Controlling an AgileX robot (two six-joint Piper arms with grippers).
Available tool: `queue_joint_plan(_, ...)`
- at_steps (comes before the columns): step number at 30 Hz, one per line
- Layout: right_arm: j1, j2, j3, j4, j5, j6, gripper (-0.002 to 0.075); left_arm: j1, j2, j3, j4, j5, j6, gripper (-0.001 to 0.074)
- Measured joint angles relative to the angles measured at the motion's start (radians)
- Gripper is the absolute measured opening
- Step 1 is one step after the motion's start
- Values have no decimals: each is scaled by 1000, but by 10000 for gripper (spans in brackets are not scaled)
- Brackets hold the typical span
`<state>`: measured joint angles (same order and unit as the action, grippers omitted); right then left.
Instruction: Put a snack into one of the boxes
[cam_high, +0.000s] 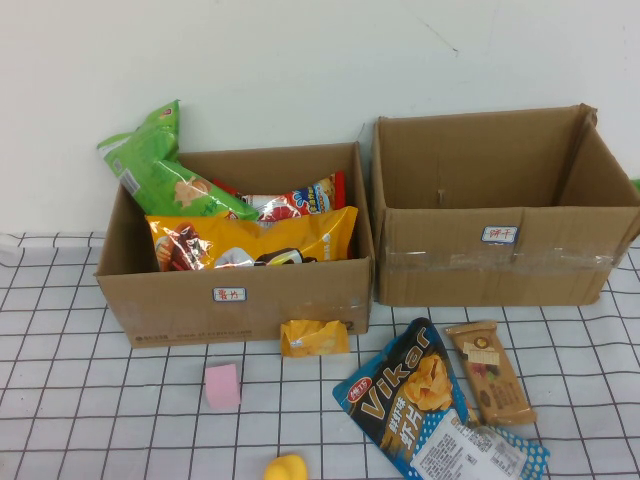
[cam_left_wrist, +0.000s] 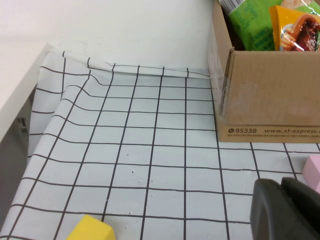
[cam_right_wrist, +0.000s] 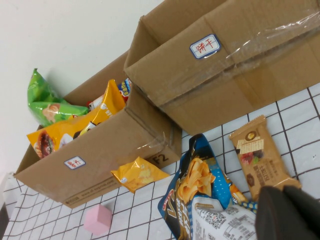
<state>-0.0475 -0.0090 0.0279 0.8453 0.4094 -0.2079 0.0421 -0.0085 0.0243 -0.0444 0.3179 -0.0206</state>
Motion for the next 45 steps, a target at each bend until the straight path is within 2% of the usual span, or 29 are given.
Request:
queue_joint_plan(20, 0, 0, 0, -11, -3, -23, -1, 0, 0, 0, 0, 2, 2, -1)
queue_joint_plan(23, 0, 0, 0, -141, -81, -43, -1, 0, 0, 0, 0, 2, 2, -1)
queue_joint_plan(28, 0, 0, 0, -672, -305, 94, -1, 0, 0, -2, 0, 4, 2, -1)
queue_joint_plan(30, 0, 0, 0, -782, -322, 113, -1, 0, 0, -2, 0, 5, 2, -1)
queue_joint_plan(39, 0, 0, 0, -968, -96, 183, -1, 0, 0, -2, -2, 5, 21, -1)
queue_joint_plan(45, 0, 0, 0, -989, -71, 239, -1, 0, 0, -2, -2, 5, 21, -1)
